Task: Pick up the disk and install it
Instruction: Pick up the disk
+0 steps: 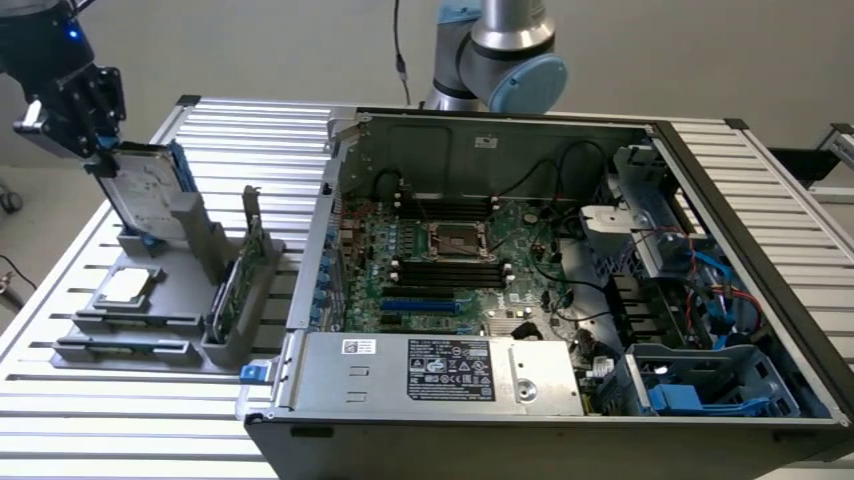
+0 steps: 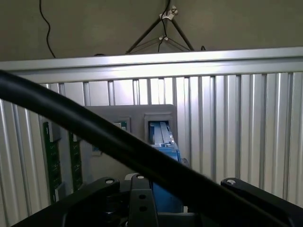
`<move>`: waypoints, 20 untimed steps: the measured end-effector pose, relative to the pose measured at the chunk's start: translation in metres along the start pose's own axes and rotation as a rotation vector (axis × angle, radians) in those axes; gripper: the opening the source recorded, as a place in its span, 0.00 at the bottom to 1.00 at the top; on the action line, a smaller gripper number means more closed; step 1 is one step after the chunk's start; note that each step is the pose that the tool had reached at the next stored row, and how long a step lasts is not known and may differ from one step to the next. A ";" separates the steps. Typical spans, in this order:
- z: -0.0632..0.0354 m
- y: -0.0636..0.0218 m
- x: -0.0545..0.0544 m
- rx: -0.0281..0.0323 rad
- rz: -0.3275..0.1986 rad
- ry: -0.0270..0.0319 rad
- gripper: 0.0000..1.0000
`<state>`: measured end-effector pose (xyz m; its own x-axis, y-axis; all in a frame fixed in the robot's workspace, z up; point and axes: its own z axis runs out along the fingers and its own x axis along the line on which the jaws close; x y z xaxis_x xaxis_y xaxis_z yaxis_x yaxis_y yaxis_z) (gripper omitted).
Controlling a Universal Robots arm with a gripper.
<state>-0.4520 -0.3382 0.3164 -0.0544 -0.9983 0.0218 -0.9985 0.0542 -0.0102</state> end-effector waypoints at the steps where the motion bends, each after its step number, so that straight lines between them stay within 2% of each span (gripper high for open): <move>1: -0.0031 -0.0003 0.000 0.0002 0.000 -0.0001 0.33; 15: -0.0651 -0.0067 0.004 0.0001 0.000 -0.0002 0.33; 18: -0.0774 -0.0115 0.006 0.0001 0.000 -0.0002 0.33; 20: -0.0862 -0.0176 0.007 0.0001 0.000 -0.0004 0.33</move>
<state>-0.4356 -0.3444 0.4029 -0.0541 -0.9983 0.0214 -0.9985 0.0539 -0.0103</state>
